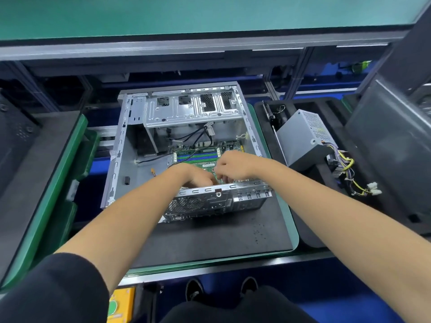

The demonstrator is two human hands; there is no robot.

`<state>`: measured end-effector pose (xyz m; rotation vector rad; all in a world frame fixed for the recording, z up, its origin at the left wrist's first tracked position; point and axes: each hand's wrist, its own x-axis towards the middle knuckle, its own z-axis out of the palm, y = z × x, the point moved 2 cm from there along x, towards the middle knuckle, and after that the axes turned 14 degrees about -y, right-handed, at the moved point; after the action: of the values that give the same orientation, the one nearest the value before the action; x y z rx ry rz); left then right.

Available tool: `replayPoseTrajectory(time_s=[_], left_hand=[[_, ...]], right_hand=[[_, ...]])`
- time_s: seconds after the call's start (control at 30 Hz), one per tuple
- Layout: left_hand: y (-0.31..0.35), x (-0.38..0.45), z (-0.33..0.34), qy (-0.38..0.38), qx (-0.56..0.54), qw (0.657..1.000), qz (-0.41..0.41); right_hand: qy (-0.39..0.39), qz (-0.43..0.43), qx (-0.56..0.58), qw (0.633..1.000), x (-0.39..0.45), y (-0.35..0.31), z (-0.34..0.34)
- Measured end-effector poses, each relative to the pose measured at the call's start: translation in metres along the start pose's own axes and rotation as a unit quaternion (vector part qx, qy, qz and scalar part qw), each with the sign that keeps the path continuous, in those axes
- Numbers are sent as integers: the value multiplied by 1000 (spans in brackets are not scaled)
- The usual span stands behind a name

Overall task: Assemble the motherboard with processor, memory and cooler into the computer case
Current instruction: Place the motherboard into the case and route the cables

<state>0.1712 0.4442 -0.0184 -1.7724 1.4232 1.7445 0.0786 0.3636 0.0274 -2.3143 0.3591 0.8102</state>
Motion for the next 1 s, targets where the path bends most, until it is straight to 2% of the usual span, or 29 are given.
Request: replayPoseTrajectory(time_s=[0.03, 0.1, 0.13, 0.2, 0.23, 0.3, 0.37, 0.43, 0.47, 0.57, 0.67, 0.8, 0.9, 0.97, 1.0], left_hand=[[1, -1, 1, -1, -5, 1000, 0], [1, -1, 1, -6, -13, 1000, 9], [1, -2, 2, -8, -13, 1000, 13], [2, -3, 2, -10, -3, 1000, 16], [3, -4, 2, -14, 6, 1000, 15], [6, -5, 5, -33, 1, 999, 18], [9, -5, 8, -55, -20, 998, 16], [11, -3, 8, -66, -17, 998, 1], [12, -2, 8, -72, -14, 997, -13], [17, -1, 5, -79, -2, 996, -51], [20, -1, 4, -90, -2, 994, -64], [20, -1, 6, -59, 36, 995, -71], [19, 0, 10, -64, 50, 996, -46], [20, -1, 11, -65, 54, 995, -44], [20, -1, 11, -61, 58, 995, -44]], right_hand=[[48, -26, 4, 998, -9, -2, 0], [128, -86, -62, 986, -28, -9, 7], [184, -128, -107, 969, -37, -15, 14], [312, -233, -184, 902, -60, -30, 32], [344, -281, -208, 871, -69, -36, 44], [303, -335, -256, 855, -74, -40, 76], [192, -293, -326, 878, -65, -32, 109], [95, -174, -365, 910, -49, -13, 128], [81, -111, -349, 927, -39, -1, 133], [119, 29, -254, 959, -19, 27, 135], [182, 105, -179, 961, -8, 38, 140], [249, 132, -178, 943, -2, 39, 147], [253, 149, -208, 933, -11, 37, 143], [306, 155, -220, 913, -19, 38, 137], [299, 149, -210, 919, -19, 38, 137]])
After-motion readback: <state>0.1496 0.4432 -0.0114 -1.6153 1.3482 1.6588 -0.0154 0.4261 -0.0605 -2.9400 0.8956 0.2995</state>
